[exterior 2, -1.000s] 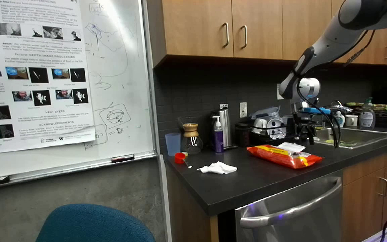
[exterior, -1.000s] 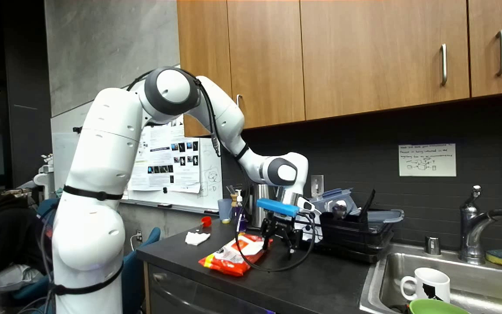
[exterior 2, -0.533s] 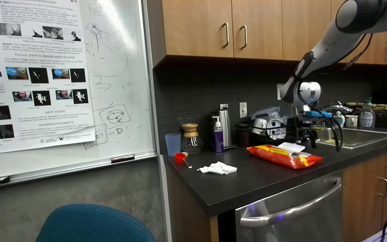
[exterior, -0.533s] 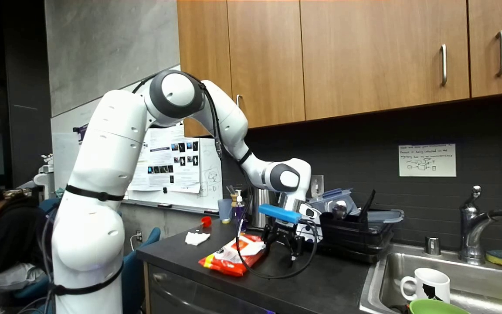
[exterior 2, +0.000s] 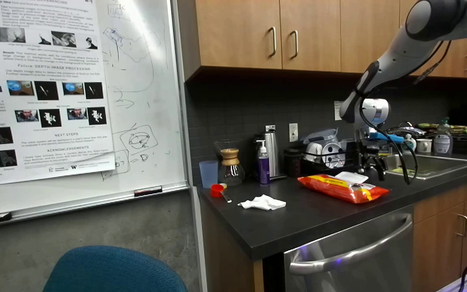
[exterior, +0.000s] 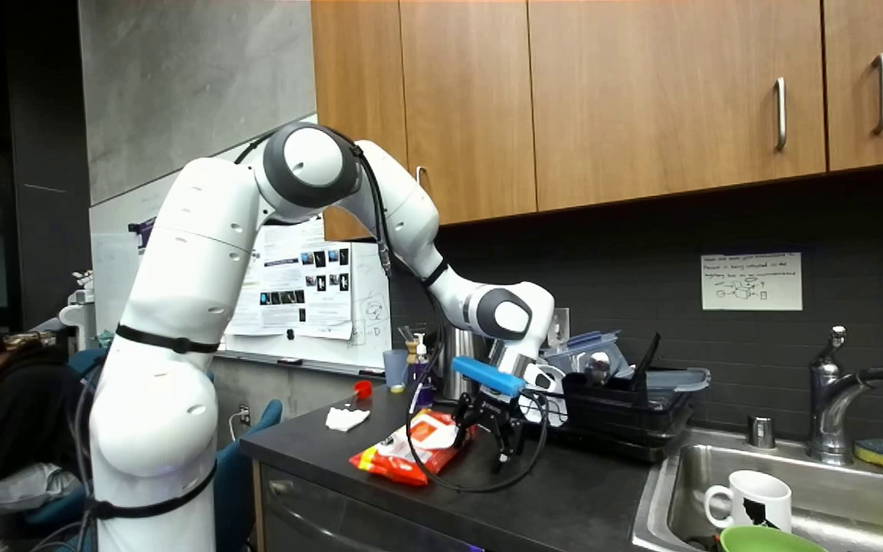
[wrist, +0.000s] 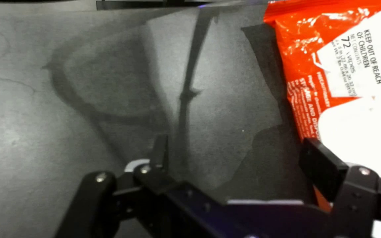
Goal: Close the lid of the orange bag of wet wipes
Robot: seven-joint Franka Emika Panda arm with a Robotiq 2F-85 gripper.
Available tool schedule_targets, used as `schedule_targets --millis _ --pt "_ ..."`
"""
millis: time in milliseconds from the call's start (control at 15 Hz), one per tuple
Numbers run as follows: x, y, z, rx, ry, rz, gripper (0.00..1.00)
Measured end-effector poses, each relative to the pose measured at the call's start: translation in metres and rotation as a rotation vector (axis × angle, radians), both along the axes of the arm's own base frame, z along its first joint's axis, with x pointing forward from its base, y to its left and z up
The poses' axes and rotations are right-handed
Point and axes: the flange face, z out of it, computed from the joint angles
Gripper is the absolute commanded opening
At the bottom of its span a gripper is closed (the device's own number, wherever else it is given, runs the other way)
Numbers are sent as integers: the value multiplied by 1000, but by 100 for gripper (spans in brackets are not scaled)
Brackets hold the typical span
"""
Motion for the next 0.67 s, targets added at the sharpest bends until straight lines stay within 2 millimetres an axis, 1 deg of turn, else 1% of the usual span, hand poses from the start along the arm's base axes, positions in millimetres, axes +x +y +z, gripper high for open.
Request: schedule_targets --millis 667 --pt "-7 -1 3 83 39 -42 100"
